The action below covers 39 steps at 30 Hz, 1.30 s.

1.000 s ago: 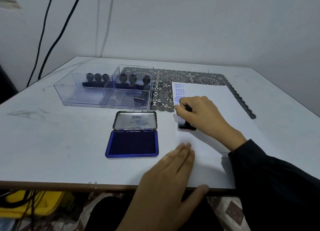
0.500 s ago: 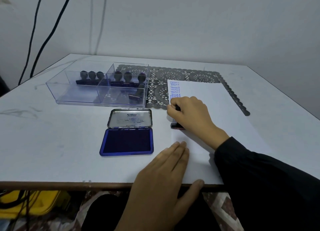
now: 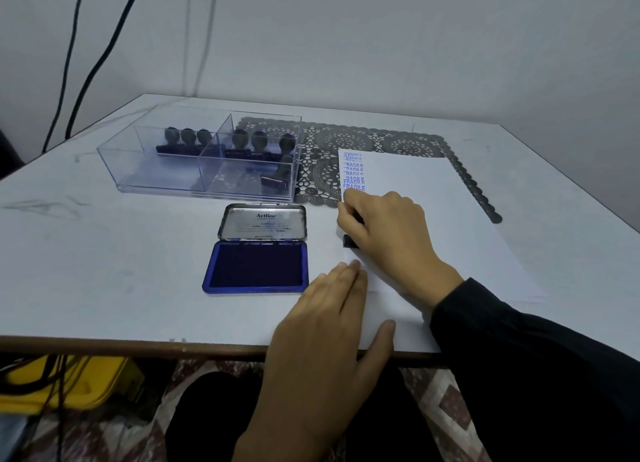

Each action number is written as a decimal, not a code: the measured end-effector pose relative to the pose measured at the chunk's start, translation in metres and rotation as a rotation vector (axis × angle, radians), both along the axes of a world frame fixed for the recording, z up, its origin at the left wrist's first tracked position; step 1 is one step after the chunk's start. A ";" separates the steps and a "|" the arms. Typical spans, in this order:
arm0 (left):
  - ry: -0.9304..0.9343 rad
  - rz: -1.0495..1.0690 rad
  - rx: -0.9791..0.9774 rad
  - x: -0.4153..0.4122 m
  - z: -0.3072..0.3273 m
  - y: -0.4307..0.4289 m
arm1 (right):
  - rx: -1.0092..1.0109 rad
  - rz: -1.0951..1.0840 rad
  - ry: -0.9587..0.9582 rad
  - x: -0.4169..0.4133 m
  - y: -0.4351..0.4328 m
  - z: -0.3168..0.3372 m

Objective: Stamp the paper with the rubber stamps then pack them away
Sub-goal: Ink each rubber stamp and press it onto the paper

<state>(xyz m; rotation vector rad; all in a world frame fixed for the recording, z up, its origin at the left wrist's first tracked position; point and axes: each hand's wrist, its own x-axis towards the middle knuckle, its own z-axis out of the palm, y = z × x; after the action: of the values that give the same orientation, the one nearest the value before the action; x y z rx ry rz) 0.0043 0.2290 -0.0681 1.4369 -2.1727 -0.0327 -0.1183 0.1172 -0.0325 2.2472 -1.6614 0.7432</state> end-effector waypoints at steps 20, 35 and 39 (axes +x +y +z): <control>-0.095 0.106 0.096 0.017 0.006 -0.007 | 0.161 0.132 -0.821 -0.032 -0.024 0.013; 0.358 0.090 0.015 0.083 0.026 -0.011 | 0.556 0.392 -0.920 -0.001 -0.041 0.116; 0.361 0.198 0.156 0.117 0.033 -0.017 | 0.596 0.467 -0.781 0.030 -0.042 0.112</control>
<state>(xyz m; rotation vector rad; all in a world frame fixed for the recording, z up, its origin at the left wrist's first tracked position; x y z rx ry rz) 0.1215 0.2117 -0.0355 1.5864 -1.7618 -0.3687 -0.0879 0.0748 0.0798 3.0833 -1.8454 1.5727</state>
